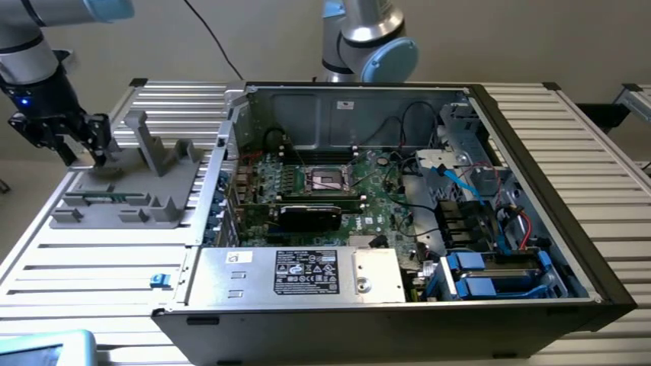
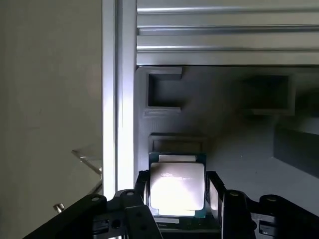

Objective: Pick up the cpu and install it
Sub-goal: 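Pick up the cpu and move it towards the insertion slot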

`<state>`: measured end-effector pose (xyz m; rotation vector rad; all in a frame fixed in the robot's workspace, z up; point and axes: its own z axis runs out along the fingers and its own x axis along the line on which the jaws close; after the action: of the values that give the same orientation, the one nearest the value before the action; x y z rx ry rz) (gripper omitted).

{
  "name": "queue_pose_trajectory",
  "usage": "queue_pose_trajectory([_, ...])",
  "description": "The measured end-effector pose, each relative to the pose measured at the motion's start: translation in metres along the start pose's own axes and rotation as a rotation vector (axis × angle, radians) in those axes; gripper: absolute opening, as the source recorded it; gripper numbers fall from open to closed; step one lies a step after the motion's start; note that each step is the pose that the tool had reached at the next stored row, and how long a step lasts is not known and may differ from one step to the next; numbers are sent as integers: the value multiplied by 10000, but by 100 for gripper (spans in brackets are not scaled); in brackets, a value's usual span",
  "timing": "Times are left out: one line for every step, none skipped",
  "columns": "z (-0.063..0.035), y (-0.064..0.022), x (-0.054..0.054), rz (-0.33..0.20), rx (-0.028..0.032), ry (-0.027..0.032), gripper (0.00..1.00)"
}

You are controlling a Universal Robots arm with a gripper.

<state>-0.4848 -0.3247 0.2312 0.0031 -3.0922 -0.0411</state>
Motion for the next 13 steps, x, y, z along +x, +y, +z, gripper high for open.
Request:
queue_pose_trajectory([-46,1,2,0,0,-1,56])
queue_pose_trajectory([-91,3,5,0,0,0,56])
queue_pose_trajectory([-136,4,7,0,0,0,56])
queue_pose_trajectory([-181,5,9,0,-1,-1,56])
queue_pose_trajectory([-226,6,11,0,0,-1,56])
queue_pose_trajectory([-271,7,13,0,1,-1,56])
queue_pose_trajectory([-316,8,15,0,2,-1,56])
queue_pose_trajectory([-365,10,16,0,4,1,56])
queue_pose_trajectory([-410,11,17,1,5,-1,56])
queue_pose_trajectory([-453,12,18,0,7,-1,56])
queue_pose_trajectory([-498,13,18,0,9,0,56])
queue_pose_trajectory([-543,15,19,0,10,-1,56])
queue_pose_trajectory([-592,16,19,0,11,0,56])
